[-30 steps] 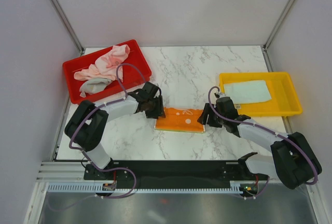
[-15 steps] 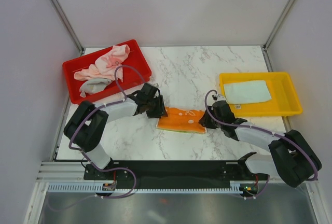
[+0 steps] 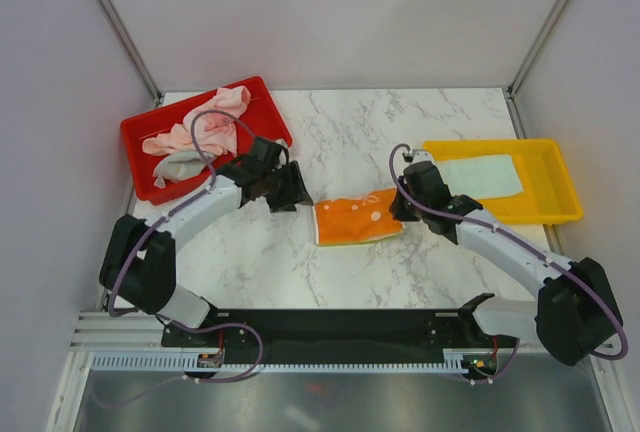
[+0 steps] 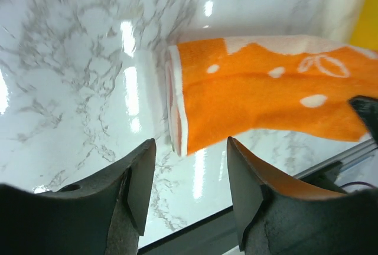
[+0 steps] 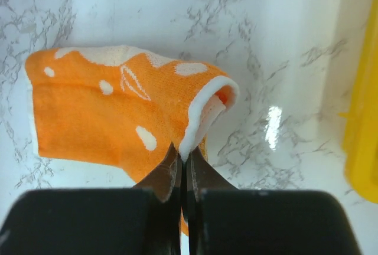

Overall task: Fold and stack the towels
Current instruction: Neatly place the folded towel into the bin

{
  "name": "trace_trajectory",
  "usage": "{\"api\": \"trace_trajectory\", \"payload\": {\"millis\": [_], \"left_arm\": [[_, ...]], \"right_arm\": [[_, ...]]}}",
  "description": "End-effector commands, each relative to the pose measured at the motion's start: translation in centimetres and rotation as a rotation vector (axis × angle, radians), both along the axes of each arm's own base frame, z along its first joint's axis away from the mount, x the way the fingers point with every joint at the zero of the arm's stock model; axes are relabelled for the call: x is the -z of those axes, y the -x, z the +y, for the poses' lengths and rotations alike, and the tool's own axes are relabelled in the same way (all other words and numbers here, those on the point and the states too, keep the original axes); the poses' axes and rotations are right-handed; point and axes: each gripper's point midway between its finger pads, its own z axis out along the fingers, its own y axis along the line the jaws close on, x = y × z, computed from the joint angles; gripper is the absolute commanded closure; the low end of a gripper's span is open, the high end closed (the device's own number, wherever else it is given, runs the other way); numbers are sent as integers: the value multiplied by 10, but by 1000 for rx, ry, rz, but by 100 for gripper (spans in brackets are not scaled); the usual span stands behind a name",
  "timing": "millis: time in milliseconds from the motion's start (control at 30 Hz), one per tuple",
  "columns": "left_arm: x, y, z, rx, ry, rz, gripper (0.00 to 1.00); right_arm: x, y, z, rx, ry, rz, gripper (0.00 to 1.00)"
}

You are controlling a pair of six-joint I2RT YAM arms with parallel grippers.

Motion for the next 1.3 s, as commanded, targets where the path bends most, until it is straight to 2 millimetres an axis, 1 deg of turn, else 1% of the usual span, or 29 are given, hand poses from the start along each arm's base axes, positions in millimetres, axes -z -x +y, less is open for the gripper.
{"api": "trace_trajectory", "payload": {"millis": [0,33,67,100,133,167,200,233,267,333,367,400,433,500,533,567,600,733,833,900,967,1067,1133,1267], "left_arm": [[-81,-20,18,-10,10,-169,41],[-89,-22,23,-12,9,-188,40],[-101,-27,28,-22,14,-213,40],[-108,-25,32,-12,9,-227,40],[-112,-25,35,-12,9,-237,39],[-116,-25,36,-11,11,-243,39],[-121,-23,37,-5,15,-255,39],[-122,-21,37,1,19,-258,39],[-122,-19,36,9,23,-257,39],[-120,-17,37,27,18,-259,39],[-116,-16,38,35,7,-257,39],[-113,-16,39,37,-1,-253,39],[-109,-17,40,38,-12,-249,39],[-101,-16,42,45,-28,-235,39],[-95,-17,42,50,-38,-219,39],[-91,-17,41,54,-39,-208,39],[-89,-18,39,63,-38,-201,39],[-76,-19,36,116,-52,-183,39],[-68,-18,42,138,-88,-186,39],[-68,-19,46,130,-111,-199,39],[-68,-20,48,124,-121,-205,38],[-68,-18,44,146,-102,-201,38],[-65,-18,44,147,-104,-192,38],[-63,-19,43,150,-104,-189,37]], "right_arm": [[-12,-4,-28,6,210,36,100],[-25,-13,-29,4,232,12,100],[-28,-15,-32,7,258,12,100],[-28,-15,-38,8,296,27,100],[-39,-24,-43,30,332,-4,100],[-42,-28,-50,21,364,-8,100],[-50,-33,-54,27,377,-15,100],[-53,-38,-68,43,410,-15,100],[-57,-40,-73,42,422,-17,100],[-67,-45,-86,56,435,-31,100],[-69,-49,-100,68,451,-28,100],[-72,-52,-110,77,458,-30,100],[-73,-55,-127,108,470,-21,100],[-76,-58,-145,133,526,-17,100],[-81,-63,-154,156,536,-24,100],[-83,-66,-157,157,551,-26,100],[-88,-72,-166,179,593,-25,100],[-96,-85,-191,197,672,-10,100],[-101,-93,-206,212,697,-5,100],[-104,-100,-215,226,710,-3,100],[-105,-104,-222,198,739,6,100],[-109,-113,-224,172,730,-5,100],[-115,-120,-228,175,733,-23,100],[-118,-122,-237,176,746,-23,100]]}}
